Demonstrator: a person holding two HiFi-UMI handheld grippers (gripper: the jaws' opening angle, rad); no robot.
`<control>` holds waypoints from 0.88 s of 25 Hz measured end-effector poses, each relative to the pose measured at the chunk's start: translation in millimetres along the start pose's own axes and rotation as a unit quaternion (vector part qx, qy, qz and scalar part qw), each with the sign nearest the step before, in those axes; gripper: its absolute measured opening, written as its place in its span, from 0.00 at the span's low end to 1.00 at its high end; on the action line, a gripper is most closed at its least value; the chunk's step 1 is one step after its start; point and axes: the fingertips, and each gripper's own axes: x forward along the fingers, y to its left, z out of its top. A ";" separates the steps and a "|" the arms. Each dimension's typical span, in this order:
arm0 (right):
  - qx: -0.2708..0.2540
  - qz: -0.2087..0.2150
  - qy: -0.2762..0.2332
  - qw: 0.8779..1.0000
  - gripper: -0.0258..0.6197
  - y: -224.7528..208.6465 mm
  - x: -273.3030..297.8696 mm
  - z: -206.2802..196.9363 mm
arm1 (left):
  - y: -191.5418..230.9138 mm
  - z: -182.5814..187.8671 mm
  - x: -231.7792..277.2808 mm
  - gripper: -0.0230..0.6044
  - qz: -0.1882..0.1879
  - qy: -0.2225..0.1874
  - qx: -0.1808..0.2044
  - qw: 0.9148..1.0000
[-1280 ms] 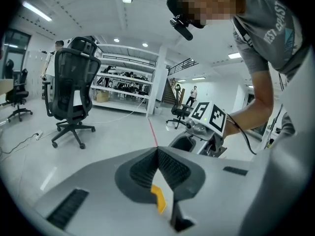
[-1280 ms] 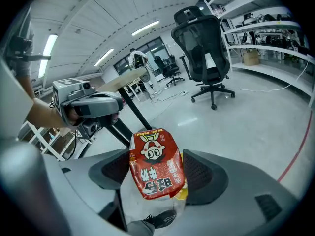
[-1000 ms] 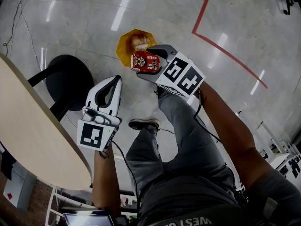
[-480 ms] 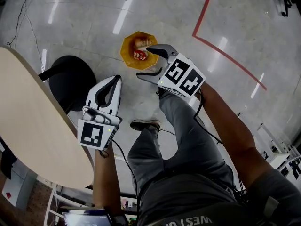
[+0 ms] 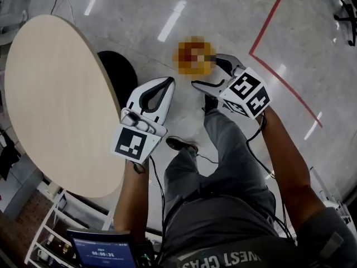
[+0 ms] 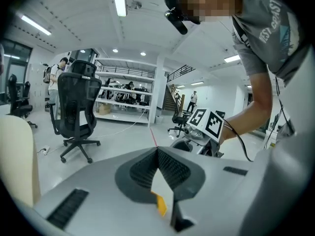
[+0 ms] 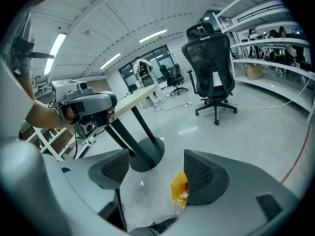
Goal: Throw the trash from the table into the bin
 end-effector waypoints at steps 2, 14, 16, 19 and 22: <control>0.001 0.002 -0.008 1.000 0.58 6.2 -4.8 9.0 | -3.8 7.1 -6.4 0.11 0.001 -0.005 0.014 1.000; -0.017 -0.042 -0.060 0.997 0.06 109.6 -88.9 134.1 | -29.4 120.7 -126.4 0.11 0.016 -0.071 0.066 0.995; -0.017 -0.044 -0.076 0.996 0.06 109.9 -88.7 137.3 | -29.8 113.4 -128.8 0.11 0.019 -0.074 0.075 0.994; -0.032 -0.046 -0.095 0.994 0.06 141.9 -107.7 159.9 | -39.6 130.9 -162.0 0.11 0.033 -0.098 0.076 0.992; -0.062 -0.053 -0.112 0.990 0.06 220.8 -155.5 209.0 | -66.5 186.0 -238.4 0.11 0.052 -0.132 0.086 0.986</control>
